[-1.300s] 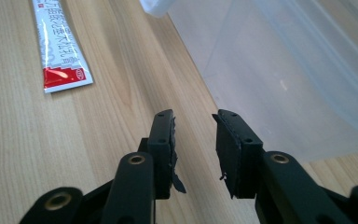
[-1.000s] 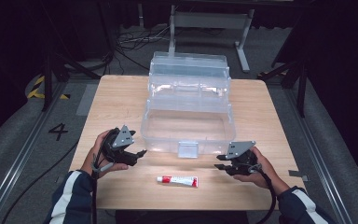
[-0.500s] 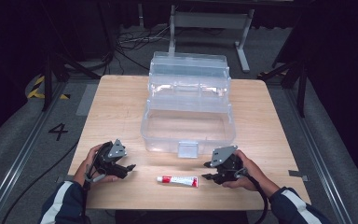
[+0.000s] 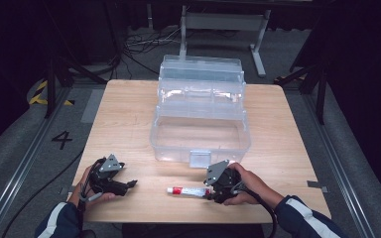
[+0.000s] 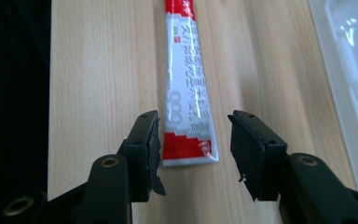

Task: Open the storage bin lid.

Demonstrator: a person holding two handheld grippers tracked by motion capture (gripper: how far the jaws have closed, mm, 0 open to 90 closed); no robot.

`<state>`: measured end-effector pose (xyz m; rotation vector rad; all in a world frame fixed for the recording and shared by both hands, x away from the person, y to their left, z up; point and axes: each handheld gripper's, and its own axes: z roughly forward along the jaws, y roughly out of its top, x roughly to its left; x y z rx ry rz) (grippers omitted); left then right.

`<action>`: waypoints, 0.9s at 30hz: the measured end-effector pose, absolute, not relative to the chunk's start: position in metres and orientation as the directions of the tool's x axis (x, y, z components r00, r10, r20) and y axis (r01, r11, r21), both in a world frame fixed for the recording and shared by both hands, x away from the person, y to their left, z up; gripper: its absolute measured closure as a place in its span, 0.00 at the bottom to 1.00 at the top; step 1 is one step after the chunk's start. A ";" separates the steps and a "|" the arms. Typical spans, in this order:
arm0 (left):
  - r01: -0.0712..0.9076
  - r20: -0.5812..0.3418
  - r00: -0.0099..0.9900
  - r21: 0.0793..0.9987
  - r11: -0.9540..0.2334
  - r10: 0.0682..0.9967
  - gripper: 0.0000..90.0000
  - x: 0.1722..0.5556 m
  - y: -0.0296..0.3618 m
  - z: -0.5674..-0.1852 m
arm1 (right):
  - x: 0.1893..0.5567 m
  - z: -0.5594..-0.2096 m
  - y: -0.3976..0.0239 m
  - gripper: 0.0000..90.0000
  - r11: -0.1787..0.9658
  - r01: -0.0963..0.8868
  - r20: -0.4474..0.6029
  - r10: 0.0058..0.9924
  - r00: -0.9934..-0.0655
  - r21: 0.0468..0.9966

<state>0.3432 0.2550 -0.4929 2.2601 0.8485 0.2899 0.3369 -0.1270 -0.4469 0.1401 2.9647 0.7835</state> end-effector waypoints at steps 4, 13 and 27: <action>0.493 -0.036 0.758 0.684 -0.537 0.651 0.19 0.343 0.255 -0.494 | 0.336 -0.446 -0.113 0.58 0.878 0.047 -0.045 0.078 -0.996 0.476; 0.492 -0.035 0.759 0.684 -0.538 0.650 0.19 0.343 0.255 -0.494 | 0.340 -0.450 -0.092 0.60 0.900 0.038 -0.034 0.059 -0.998 0.435; 0.492 -0.036 0.760 0.684 -0.538 0.649 0.19 0.343 0.255 -0.494 | 0.344 -0.456 -0.070 0.59 0.936 0.035 0.001 0.037 -0.999 0.350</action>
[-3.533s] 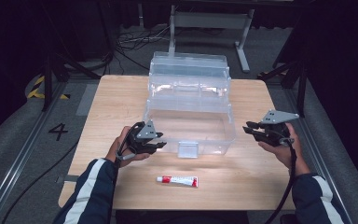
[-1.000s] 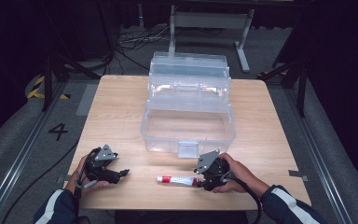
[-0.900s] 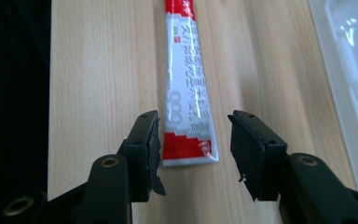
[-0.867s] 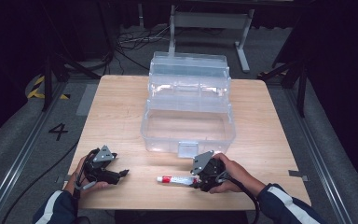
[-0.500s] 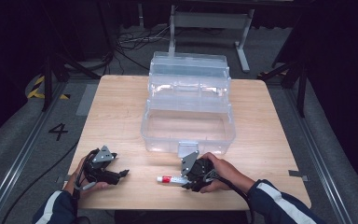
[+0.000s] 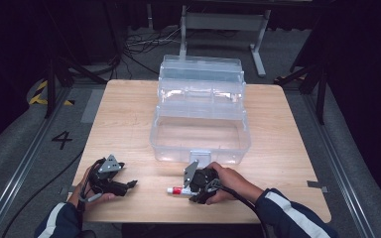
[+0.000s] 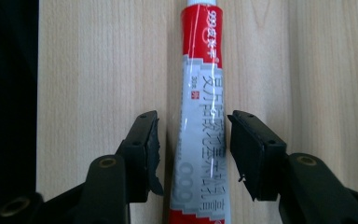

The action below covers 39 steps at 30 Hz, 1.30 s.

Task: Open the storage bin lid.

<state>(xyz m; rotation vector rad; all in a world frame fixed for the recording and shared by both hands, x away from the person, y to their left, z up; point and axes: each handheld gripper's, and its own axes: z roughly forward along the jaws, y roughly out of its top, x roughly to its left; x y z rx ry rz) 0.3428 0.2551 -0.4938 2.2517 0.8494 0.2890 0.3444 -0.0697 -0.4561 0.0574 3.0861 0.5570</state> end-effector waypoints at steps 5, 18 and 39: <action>0.492 -0.036 0.760 0.684 -0.538 0.649 0.19 0.343 0.255 -0.494 | 0.344 -0.457 -0.061 0.62 0.933 0.040 0.016 0.036 -0.999 0.358; 0.484 -0.034 0.768 0.685 -0.545 0.639 0.19 0.344 0.256 -0.494 | 0.350 -0.458 -0.052 0.67 0.926 0.055 0.023 0.050 -0.998 0.374; 0.487 -0.035 0.766 0.685 -0.542 0.642 0.19 0.344 0.256 -0.494 | 0.351 -0.456 -0.072 0.78 0.933 0.055 0.024 0.050 -0.998 0.357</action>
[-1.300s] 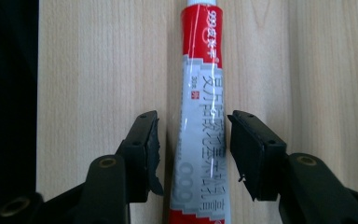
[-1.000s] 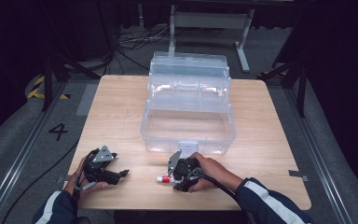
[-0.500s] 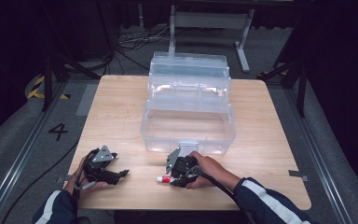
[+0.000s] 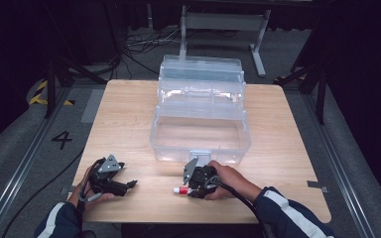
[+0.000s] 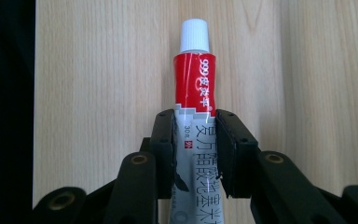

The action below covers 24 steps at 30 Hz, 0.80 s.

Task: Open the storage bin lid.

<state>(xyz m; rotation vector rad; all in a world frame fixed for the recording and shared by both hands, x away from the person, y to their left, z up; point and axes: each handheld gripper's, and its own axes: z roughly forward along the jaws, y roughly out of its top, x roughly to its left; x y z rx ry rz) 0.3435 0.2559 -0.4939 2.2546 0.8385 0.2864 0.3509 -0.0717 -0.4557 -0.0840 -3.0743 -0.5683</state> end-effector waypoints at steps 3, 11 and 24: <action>0.486 -0.035 0.766 0.685 -0.542 0.642 0.19 0.344 0.256 -0.494 | 0.351 -0.455 -0.079 0.78 0.936 0.047 0.023 0.042 -0.999 0.348; 0.486 -0.035 0.766 0.685 -0.542 0.642 0.19 0.344 0.256 -0.494 | 0.348 -0.454 -0.087 0.79 0.947 0.031 0.028 0.024 -0.999 0.318; 0.487 -0.036 0.765 0.685 -0.542 0.643 0.19 0.344 0.256 -0.494 | 0.353 -0.443 -0.106 0.79 0.940 0.048 0.016 0.045 -0.999 0.338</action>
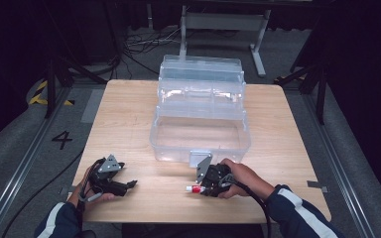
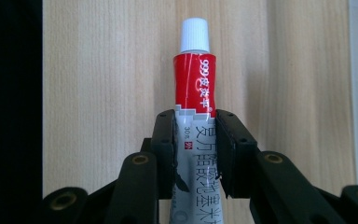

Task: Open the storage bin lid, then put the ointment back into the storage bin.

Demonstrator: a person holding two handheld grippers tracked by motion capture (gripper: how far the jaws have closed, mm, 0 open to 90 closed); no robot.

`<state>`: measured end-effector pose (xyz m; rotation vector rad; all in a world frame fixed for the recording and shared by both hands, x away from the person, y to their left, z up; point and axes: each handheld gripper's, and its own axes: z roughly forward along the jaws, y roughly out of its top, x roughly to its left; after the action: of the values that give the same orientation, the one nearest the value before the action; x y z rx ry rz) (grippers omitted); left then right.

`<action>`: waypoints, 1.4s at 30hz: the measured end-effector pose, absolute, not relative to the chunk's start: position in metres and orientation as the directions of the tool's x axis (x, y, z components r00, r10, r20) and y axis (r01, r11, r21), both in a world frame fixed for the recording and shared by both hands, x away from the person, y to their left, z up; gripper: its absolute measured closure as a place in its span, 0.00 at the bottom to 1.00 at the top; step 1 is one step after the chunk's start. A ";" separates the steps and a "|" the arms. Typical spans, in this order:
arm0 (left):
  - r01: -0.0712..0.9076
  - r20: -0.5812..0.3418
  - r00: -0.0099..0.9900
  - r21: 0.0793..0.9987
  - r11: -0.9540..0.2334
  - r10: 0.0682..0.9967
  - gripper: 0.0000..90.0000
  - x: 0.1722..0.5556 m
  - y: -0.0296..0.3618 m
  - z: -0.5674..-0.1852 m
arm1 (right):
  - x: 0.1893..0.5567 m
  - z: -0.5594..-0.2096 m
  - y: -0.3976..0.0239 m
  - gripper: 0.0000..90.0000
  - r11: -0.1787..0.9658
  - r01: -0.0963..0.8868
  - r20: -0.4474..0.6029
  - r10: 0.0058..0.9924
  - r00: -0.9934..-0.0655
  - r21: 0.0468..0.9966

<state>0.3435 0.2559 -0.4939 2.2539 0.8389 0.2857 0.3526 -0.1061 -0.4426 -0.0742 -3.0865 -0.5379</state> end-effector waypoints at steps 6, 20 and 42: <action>0.482 -0.035 0.771 0.684 -0.547 0.636 0.19 0.345 0.256 -0.494 | 0.355 -0.435 -0.114 0.79 0.933 0.054 0.002 0.057 -0.998 0.356; 0.482 -0.036 0.771 0.684 -0.547 0.635 0.18 0.345 0.256 -0.494 | 0.355 -0.423 -0.122 0.79 0.928 0.055 -0.019 0.067 -0.998 0.369; 0.485 -0.036 0.769 0.684 -0.545 0.638 0.18 0.345 0.256 -0.494 | 0.354 -0.375 -0.150 0.79 0.917 0.038 -0.088 0.079 -0.993 0.398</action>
<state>0.3453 0.2557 -0.4940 2.2574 0.8334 0.2821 0.3543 -0.1502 -0.3752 -0.0969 -3.1750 -0.6559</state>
